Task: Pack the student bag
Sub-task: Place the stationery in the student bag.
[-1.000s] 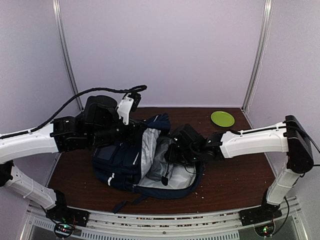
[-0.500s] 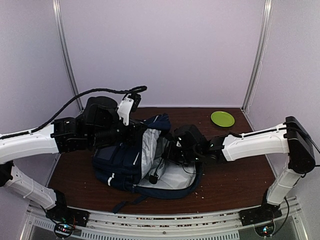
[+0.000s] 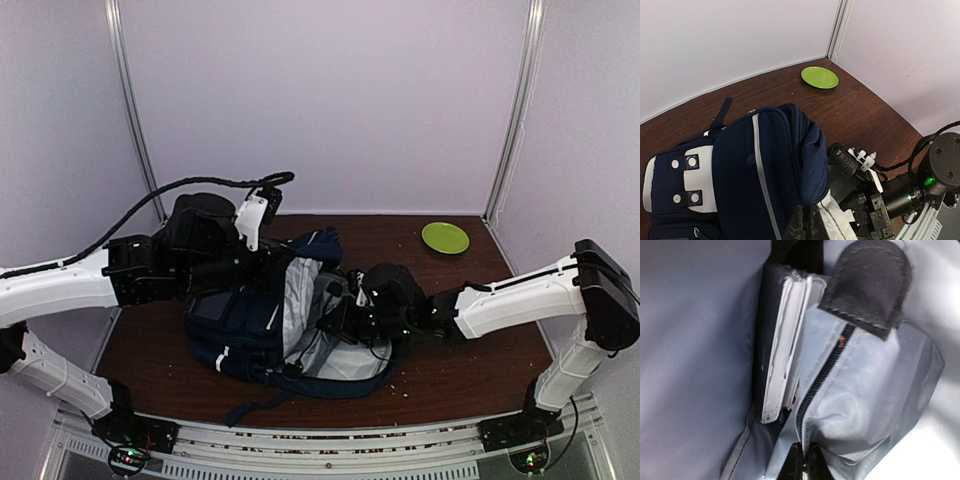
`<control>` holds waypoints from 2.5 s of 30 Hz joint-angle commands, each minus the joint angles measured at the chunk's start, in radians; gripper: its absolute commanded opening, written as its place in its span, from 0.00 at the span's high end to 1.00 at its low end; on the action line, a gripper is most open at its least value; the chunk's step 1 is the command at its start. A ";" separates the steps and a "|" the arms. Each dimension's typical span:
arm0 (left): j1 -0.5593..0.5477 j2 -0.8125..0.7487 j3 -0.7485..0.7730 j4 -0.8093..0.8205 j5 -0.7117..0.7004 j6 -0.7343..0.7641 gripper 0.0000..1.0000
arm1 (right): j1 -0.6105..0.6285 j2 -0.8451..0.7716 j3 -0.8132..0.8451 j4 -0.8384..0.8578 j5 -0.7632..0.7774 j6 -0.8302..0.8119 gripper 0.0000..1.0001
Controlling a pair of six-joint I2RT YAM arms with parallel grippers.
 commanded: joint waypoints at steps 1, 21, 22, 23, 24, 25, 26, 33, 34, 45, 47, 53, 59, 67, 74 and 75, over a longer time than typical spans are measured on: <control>0.008 -0.003 0.000 0.057 -0.031 -0.001 1.00 | 0.010 -0.029 -0.005 -0.015 -0.008 -0.025 0.78; 0.008 0.020 0.002 0.049 0.006 -0.005 1.00 | -0.032 -0.067 -0.010 -0.093 0.042 -0.030 0.29; 0.008 0.020 0.002 0.047 0.010 -0.008 1.00 | -0.033 -0.048 0.008 -0.101 0.047 -0.033 0.29; 0.007 0.020 0.002 0.047 0.013 -0.009 1.00 | -0.034 -0.025 0.032 -0.120 0.051 -0.035 0.30; 0.007 0.018 0.001 0.044 0.015 -0.009 1.00 | -0.034 -0.007 0.052 -0.129 0.051 -0.038 0.31; 0.006 0.018 0.001 0.042 0.015 -0.010 1.00 | -0.035 0.012 0.074 -0.135 0.050 -0.041 0.33; 0.006 0.018 0.002 0.040 0.015 -0.010 1.00 | -0.038 0.027 0.088 -0.150 0.058 -0.041 0.36; 0.006 0.026 0.001 0.031 0.036 -0.014 1.00 | -0.068 -0.005 0.010 -0.028 0.094 -0.023 0.92; 0.005 0.027 0.001 0.031 0.042 -0.013 1.00 | -0.072 -0.014 0.004 -0.004 0.093 -0.027 0.99; -0.002 0.038 0.017 0.027 0.084 0.007 1.00 | -0.095 0.094 0.141 -0.049 0.000 -0.085 0.75; -0.003 0.045 0.022 0.020 0.086 0.010 1.00 | -0.092 0.086 0.117 -0.056 -0.014 -0.082 0.57; -0.006 0.052 0.038 0.007 0.088 0.031 1.00 | -0.094 -0.127 0.023 -0.156 0.028 -0.165 0.33; -0.008 0.061 0.071 -0.019 0.096 0.048 1.00 | -0.093 -0.362 0.046 -0.571 0.191 -0.349 0.30; -0.062 0.183 0.172 -0.018 0.177 0.106 1.00 | -0.100 -0.489 -0.051 -0.754 0.389 -0.376 0.37; -0.134 0.371 0.353 -0.095 0.188 0.137 1.00 | -0.091 -0.496 -0.146 -0.642 0.306 -0.342 0.40; -0.136 0.378 0.360 -0.095 0.190 0.135 1.00 | -0.086 -0.486 -0.147 -0.638 0.306 -0.339 0.41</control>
